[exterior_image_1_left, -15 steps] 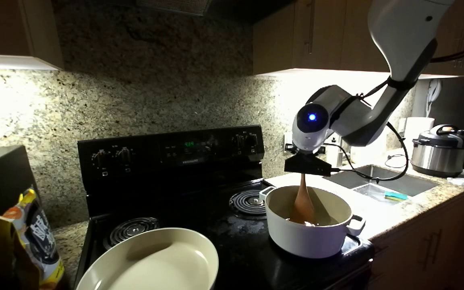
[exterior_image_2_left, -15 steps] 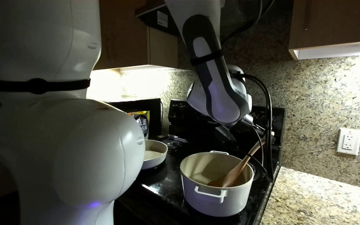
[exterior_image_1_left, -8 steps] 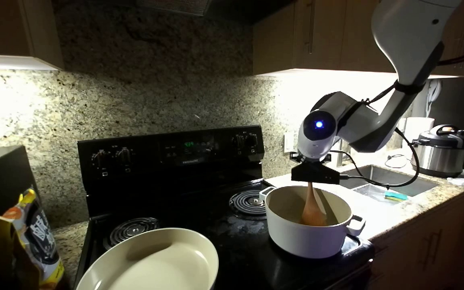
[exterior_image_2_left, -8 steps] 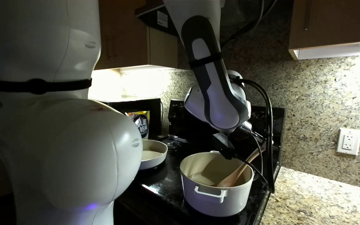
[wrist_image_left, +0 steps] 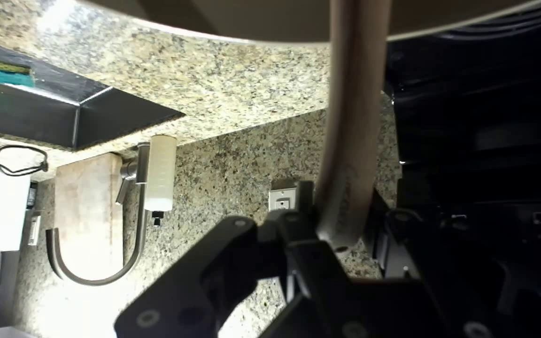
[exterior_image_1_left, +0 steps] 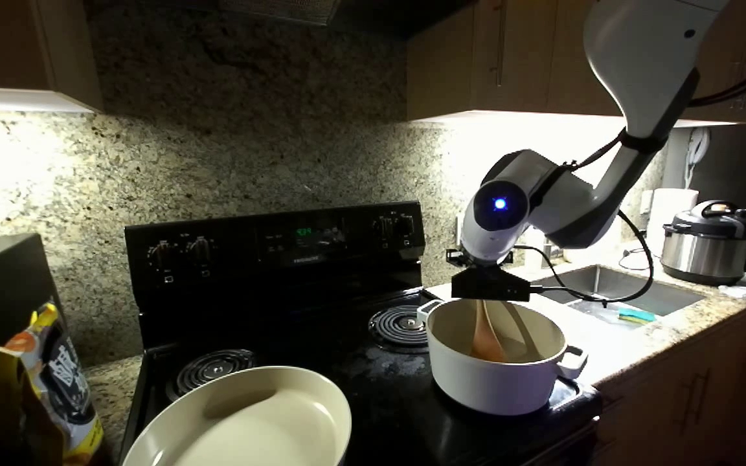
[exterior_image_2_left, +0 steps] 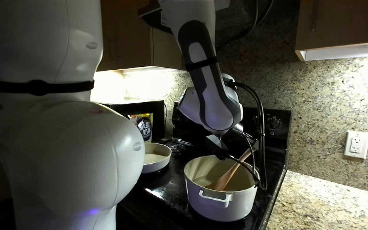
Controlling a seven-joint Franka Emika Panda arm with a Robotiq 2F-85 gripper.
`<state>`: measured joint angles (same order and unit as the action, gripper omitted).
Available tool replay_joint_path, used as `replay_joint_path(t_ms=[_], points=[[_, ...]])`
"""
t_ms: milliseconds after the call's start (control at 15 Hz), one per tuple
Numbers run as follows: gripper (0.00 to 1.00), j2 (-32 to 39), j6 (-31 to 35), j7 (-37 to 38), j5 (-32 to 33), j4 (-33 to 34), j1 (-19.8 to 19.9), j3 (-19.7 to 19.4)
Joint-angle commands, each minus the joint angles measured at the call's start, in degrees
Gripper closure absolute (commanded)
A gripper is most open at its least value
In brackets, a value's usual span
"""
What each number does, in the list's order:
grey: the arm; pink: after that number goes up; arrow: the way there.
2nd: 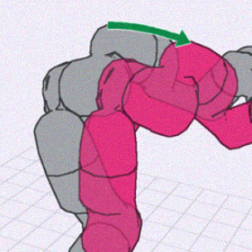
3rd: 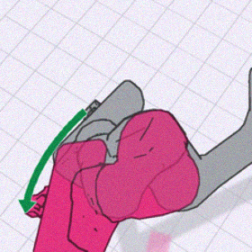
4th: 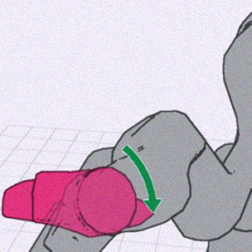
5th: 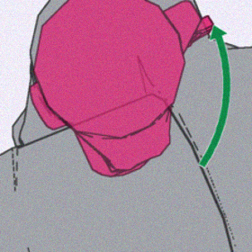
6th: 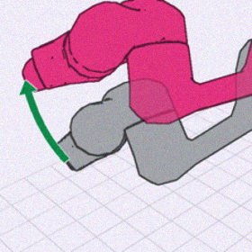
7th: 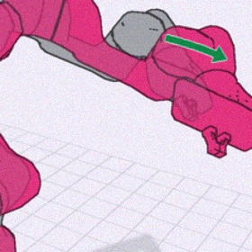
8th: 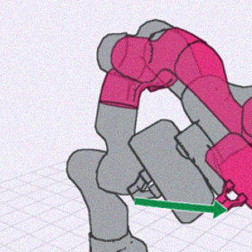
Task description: Stir the pot with the wooden spoon
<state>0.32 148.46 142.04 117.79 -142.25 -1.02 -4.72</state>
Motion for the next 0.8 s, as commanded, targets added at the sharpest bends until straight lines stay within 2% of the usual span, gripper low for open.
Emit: replay_joint_path(t_ms=[0, 733], points=[[0.93, -0.08, 0.37, -0.86, -1.53, 1.31, 0.71, 1.87], [0.93, -0.77, 0.89, -0.16, -0.21, 2.42, 3.38, 0.53]])
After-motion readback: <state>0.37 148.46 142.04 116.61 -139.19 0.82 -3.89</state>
